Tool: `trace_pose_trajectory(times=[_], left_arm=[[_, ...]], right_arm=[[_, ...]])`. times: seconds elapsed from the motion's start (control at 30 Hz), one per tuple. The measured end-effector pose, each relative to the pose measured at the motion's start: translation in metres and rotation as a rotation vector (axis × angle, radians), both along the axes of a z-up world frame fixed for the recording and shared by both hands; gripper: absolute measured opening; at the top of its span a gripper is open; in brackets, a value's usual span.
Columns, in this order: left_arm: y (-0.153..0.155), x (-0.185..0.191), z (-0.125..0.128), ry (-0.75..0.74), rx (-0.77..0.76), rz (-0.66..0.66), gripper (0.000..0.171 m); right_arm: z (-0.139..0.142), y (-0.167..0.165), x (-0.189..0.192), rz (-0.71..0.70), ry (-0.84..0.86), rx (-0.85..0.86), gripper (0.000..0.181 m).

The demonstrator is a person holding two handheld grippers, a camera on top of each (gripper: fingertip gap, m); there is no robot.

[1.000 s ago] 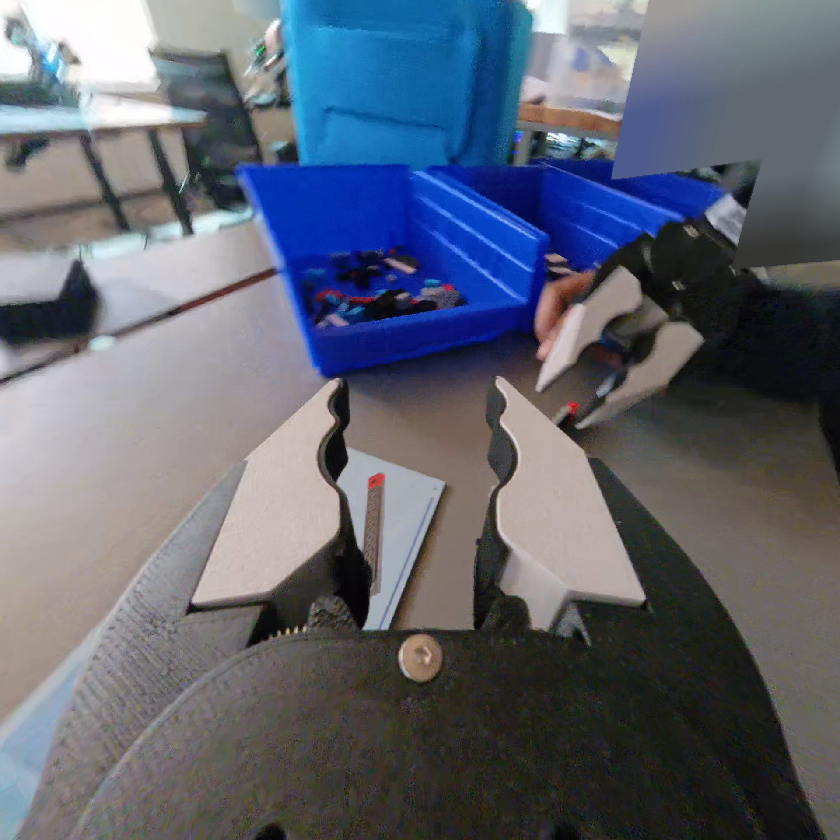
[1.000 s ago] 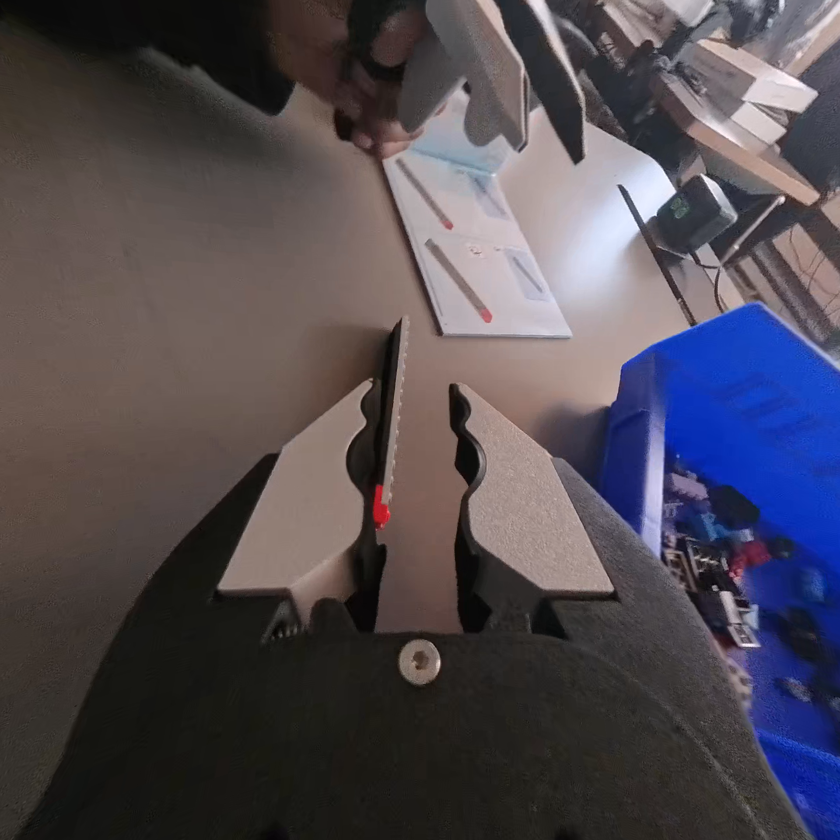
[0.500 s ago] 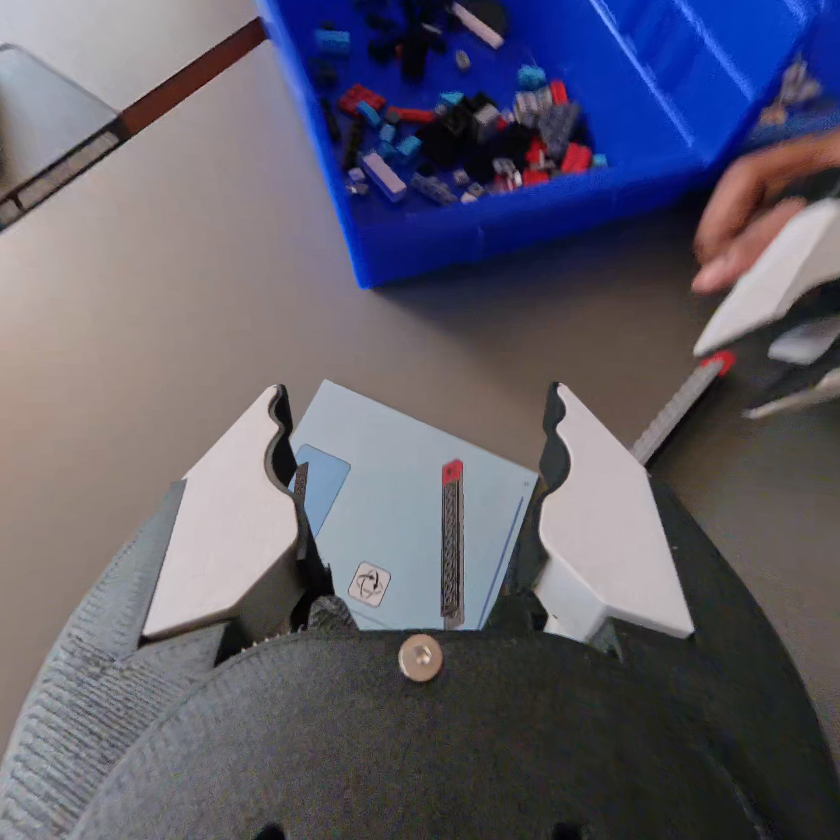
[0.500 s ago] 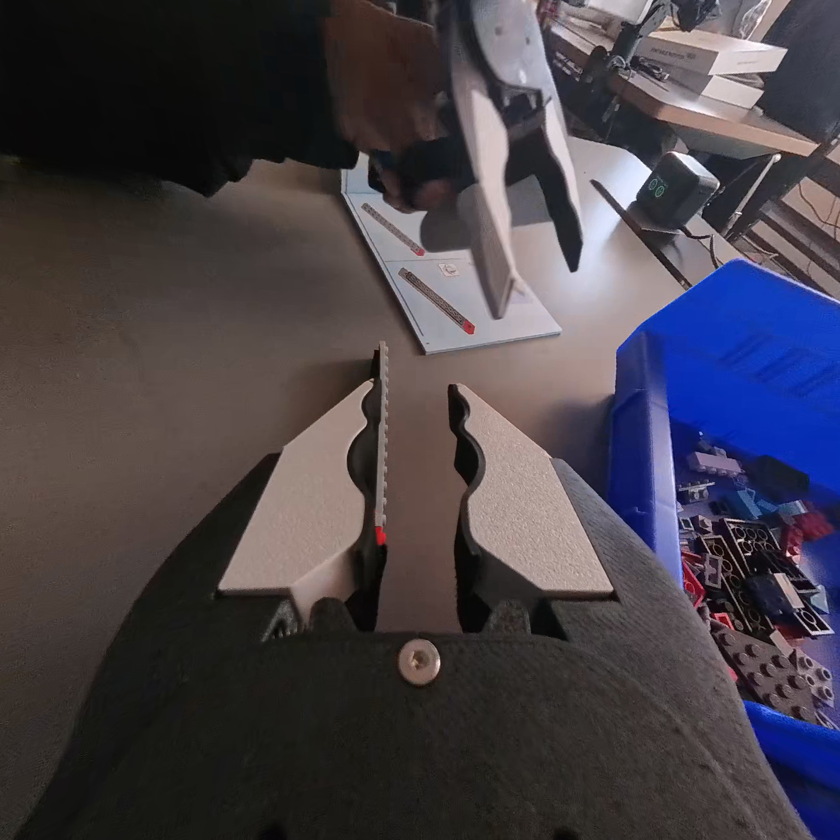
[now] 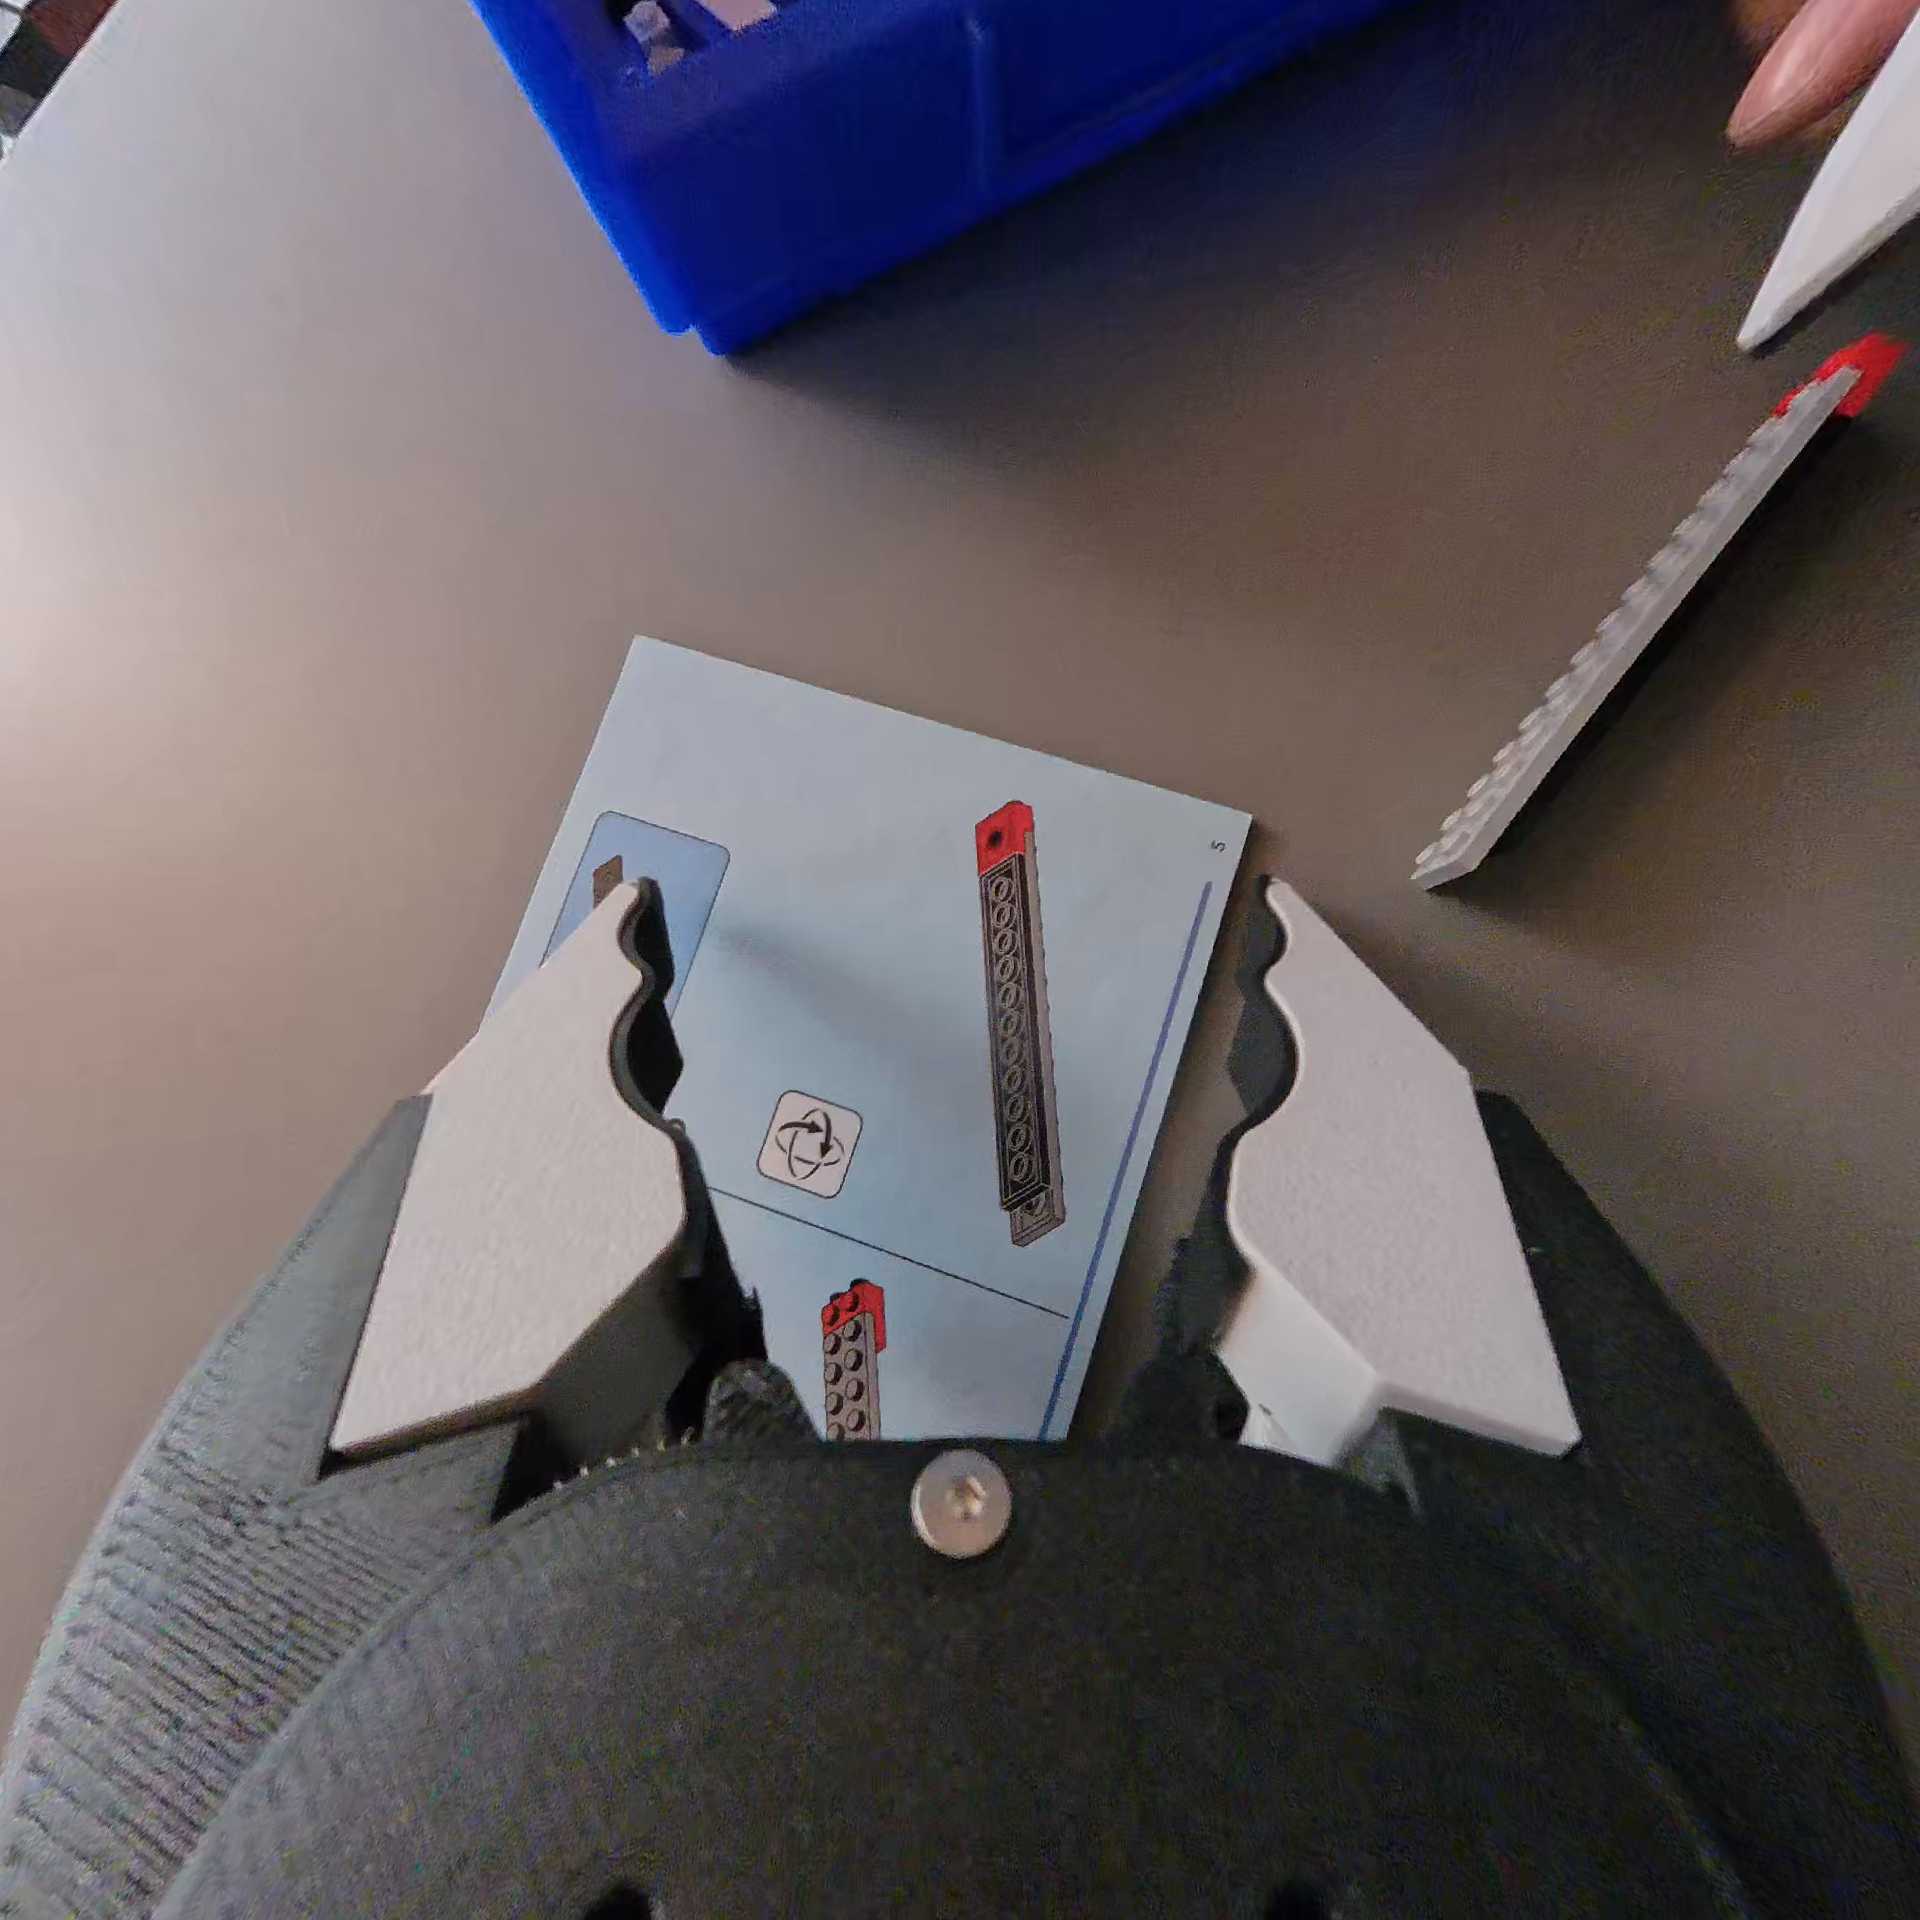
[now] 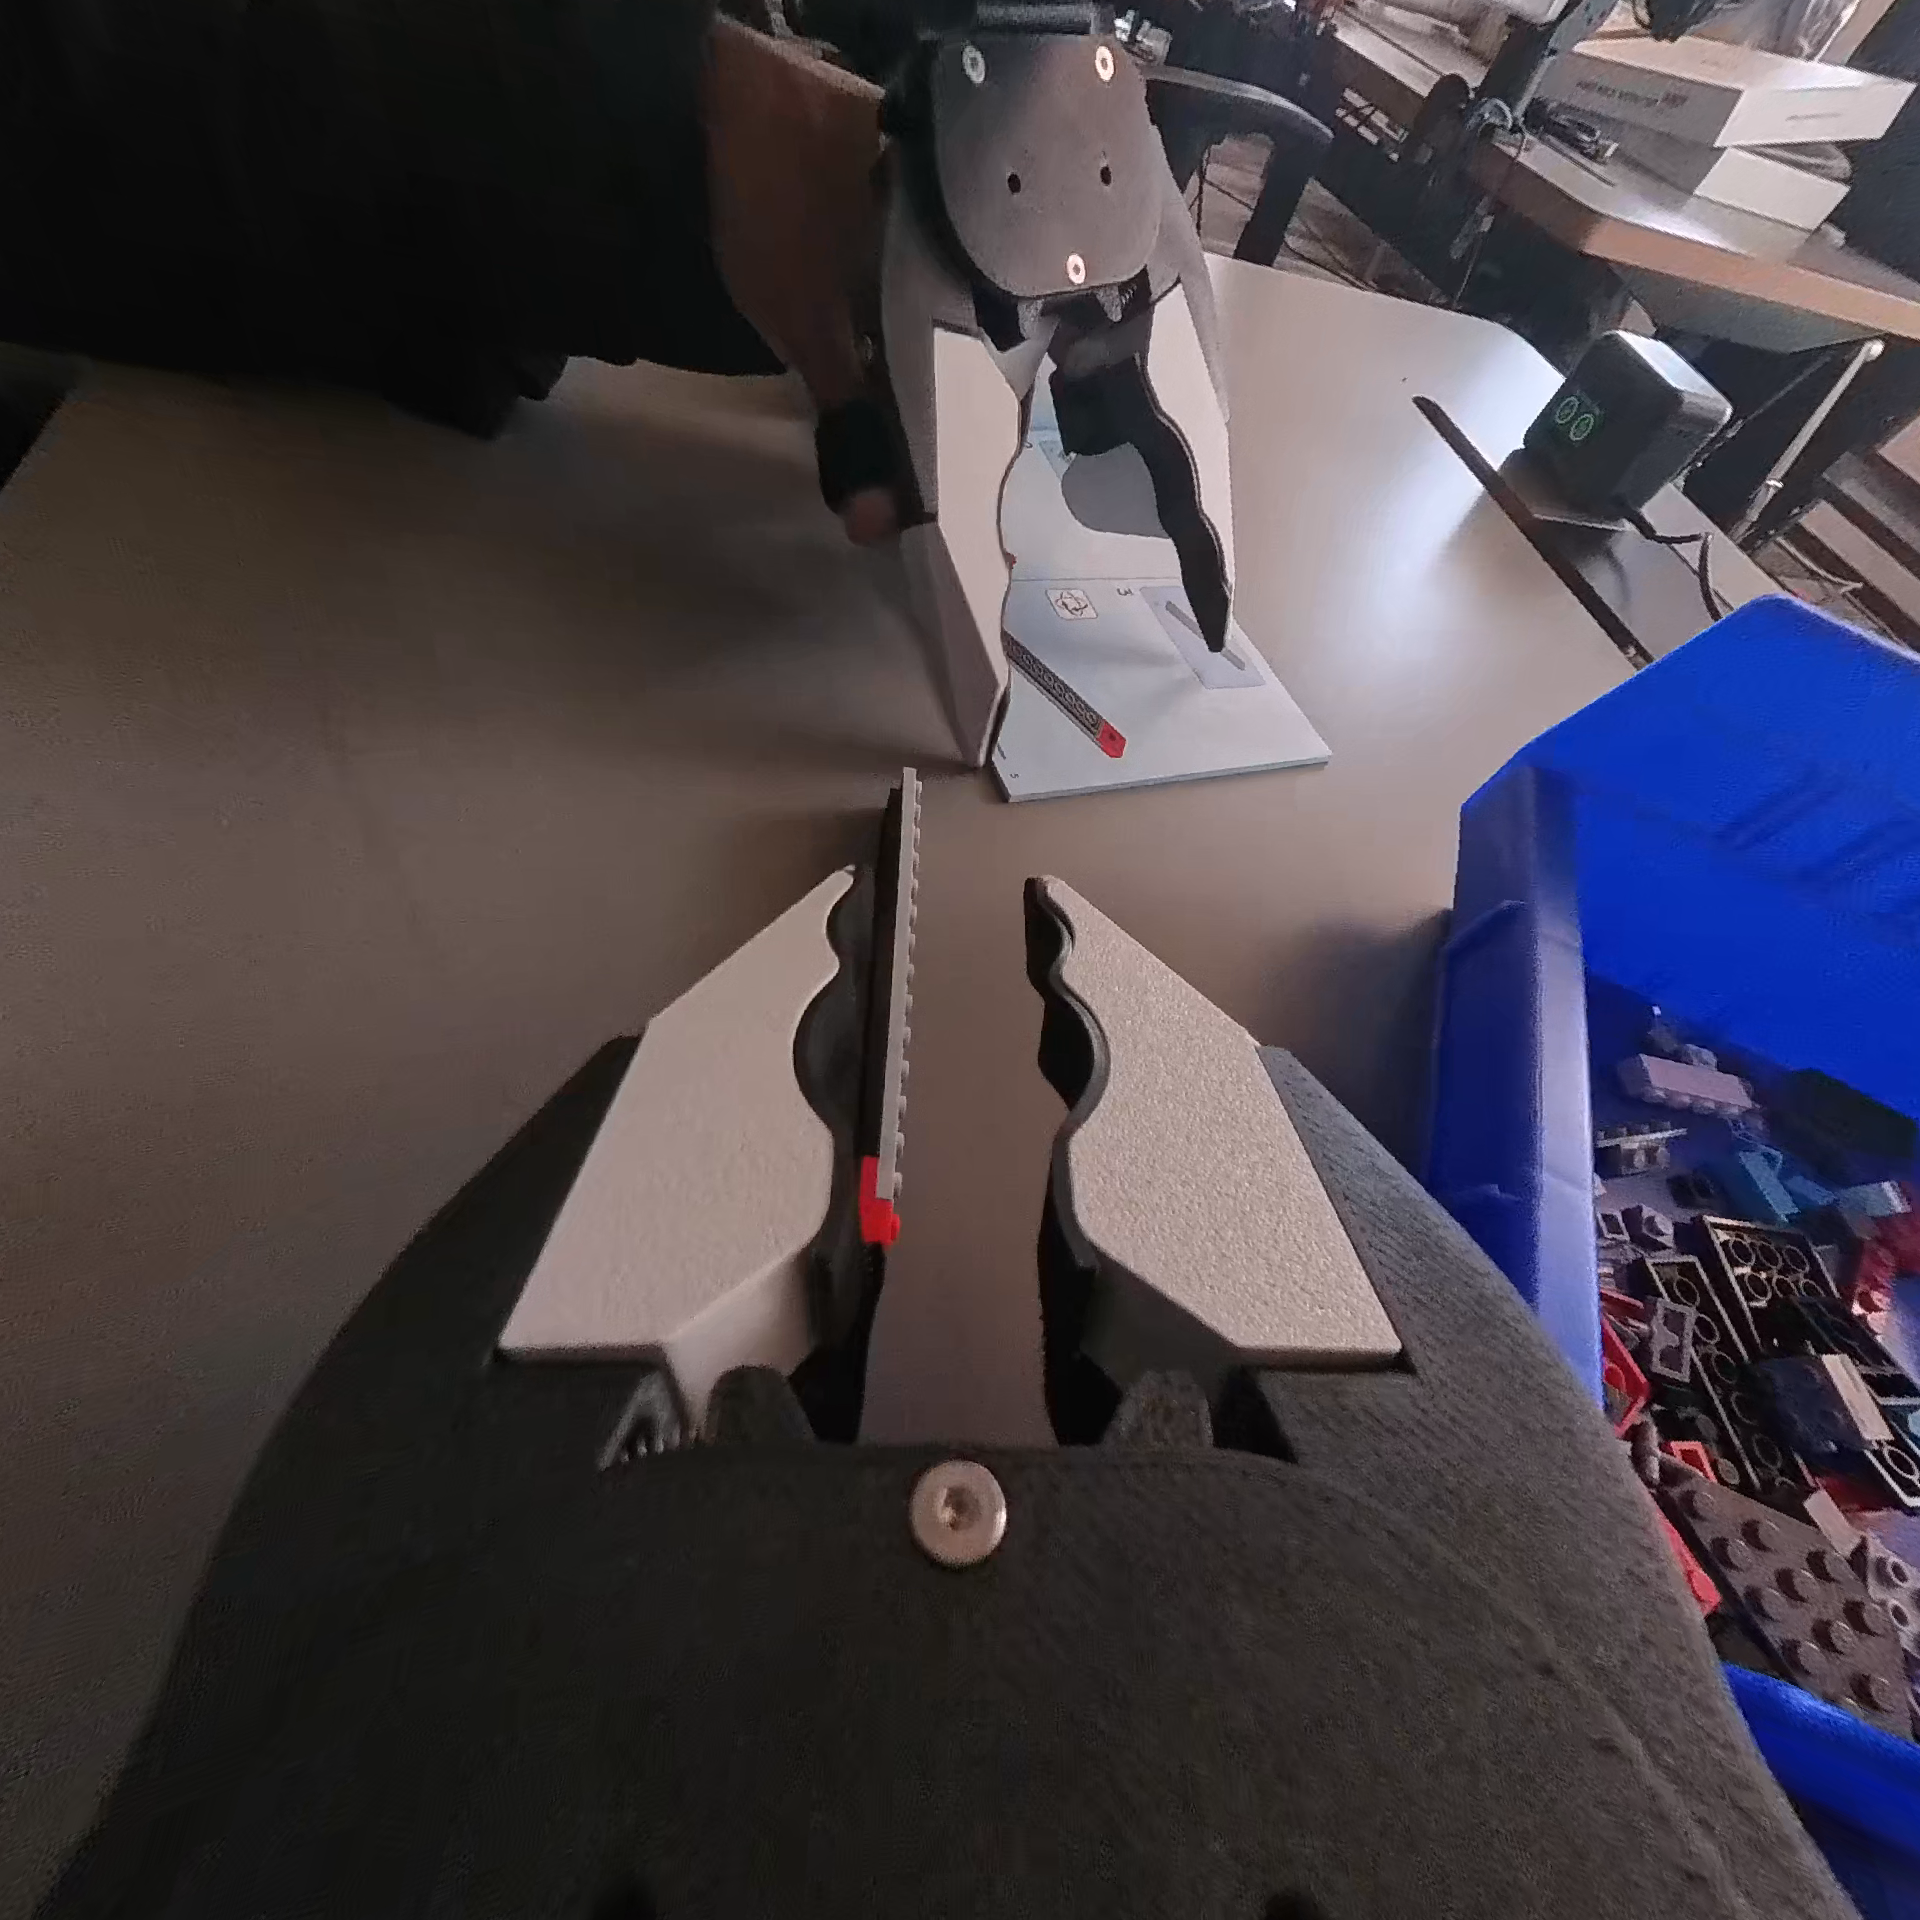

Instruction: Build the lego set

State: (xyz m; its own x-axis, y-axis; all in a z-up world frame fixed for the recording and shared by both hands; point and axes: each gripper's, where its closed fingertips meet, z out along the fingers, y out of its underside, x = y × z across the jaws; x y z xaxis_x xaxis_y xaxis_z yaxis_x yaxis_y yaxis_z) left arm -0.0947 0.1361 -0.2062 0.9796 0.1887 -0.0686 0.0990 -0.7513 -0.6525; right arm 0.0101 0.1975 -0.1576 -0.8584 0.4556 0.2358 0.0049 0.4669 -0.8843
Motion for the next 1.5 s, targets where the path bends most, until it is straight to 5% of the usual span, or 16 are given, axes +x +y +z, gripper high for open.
trace_pose_trajectory(times=[0.57, 0.9, 1.23, 1.5], left_arm=[[-0.006, -0.006, 0.007, -0.054, 0.039, 0.051, 0.102], [-0.009, -0.010, 0.008, -0.088, 0.061, 0.078, 0.098], [-0.012, -0.015, 0.011, -0.091, 0.073, 0.099, 0.096], [-0.015, -0.018, 0.014, -0.087, 0.083, 0.109, 0.095]], right_arm=[[0.000, 0.000, -0.001, 0.003, -0.005, 0.000, 0.033], [0.014, -0.011, -0.037, -0.141, -0.163, -0.181, 0.033], [-0.001, -0.037, -0.066, -0.172, -0.360, -0.107, 0.033], [-0.032, -0.040, -0.085, -0.239, -0.342, 0.074, 0.033]])
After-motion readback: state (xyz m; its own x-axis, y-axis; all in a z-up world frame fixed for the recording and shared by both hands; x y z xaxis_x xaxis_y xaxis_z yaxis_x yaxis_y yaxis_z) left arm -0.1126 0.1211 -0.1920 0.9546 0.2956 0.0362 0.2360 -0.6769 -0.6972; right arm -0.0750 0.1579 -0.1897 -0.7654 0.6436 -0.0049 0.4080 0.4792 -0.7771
